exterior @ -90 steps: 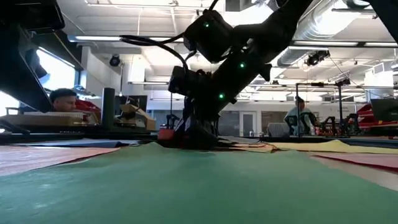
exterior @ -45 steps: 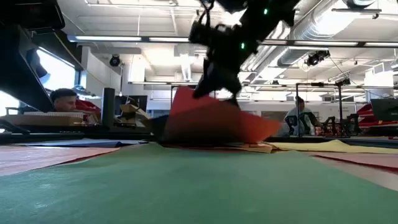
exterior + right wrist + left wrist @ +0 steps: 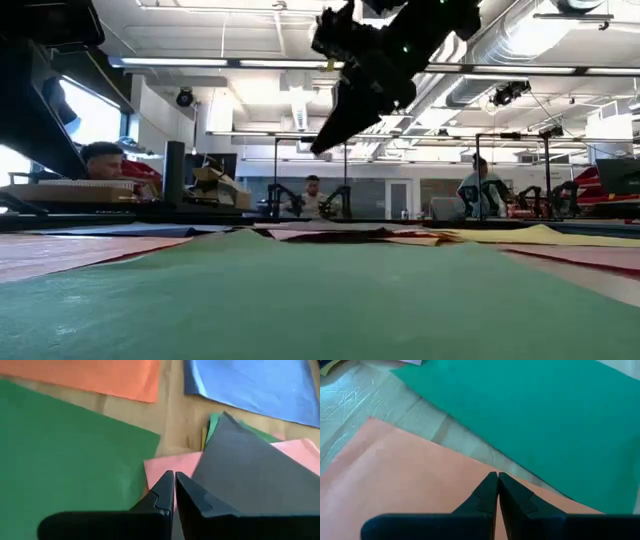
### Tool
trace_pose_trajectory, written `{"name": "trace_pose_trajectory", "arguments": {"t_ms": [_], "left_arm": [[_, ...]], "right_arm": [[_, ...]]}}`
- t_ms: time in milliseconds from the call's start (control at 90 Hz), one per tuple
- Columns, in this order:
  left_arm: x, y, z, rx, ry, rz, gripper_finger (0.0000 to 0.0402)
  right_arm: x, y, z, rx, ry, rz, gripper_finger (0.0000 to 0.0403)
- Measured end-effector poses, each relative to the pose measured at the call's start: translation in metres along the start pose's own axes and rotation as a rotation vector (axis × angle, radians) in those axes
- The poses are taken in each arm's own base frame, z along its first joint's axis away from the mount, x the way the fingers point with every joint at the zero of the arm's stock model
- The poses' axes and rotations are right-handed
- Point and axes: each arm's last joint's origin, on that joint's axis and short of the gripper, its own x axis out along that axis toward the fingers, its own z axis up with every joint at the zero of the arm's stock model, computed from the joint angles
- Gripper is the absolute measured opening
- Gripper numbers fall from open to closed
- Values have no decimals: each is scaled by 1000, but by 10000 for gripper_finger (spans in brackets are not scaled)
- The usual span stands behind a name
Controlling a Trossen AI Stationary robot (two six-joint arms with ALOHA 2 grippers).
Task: Organize paper
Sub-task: Stack the pink paper under the black paper on the bottom pink paper
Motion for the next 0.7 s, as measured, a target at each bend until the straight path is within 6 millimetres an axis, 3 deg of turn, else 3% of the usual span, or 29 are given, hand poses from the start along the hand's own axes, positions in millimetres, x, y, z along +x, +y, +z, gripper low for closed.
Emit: {"name": "trace_pose_trajectory", "arguments": {"t_ms": [100, 278, 522, 700], "left_arm": [[0, 0, 0, 0, 0, -1, 0], [0, 0, 0, -3, -1, -4, 0], [0, -1, 0, -5, -2, -6, 0], [0, 0, 0, -1, -1, -4, 0]], "right_arm": [[-2, 6, 3, -76, -8, 43, 0], [21, 32, -10, -235, 66, 69, 16], [60, 67, -37, -550, 235, -163, 127], [79, 77, -48, -702, 318, -383, 187]]}}
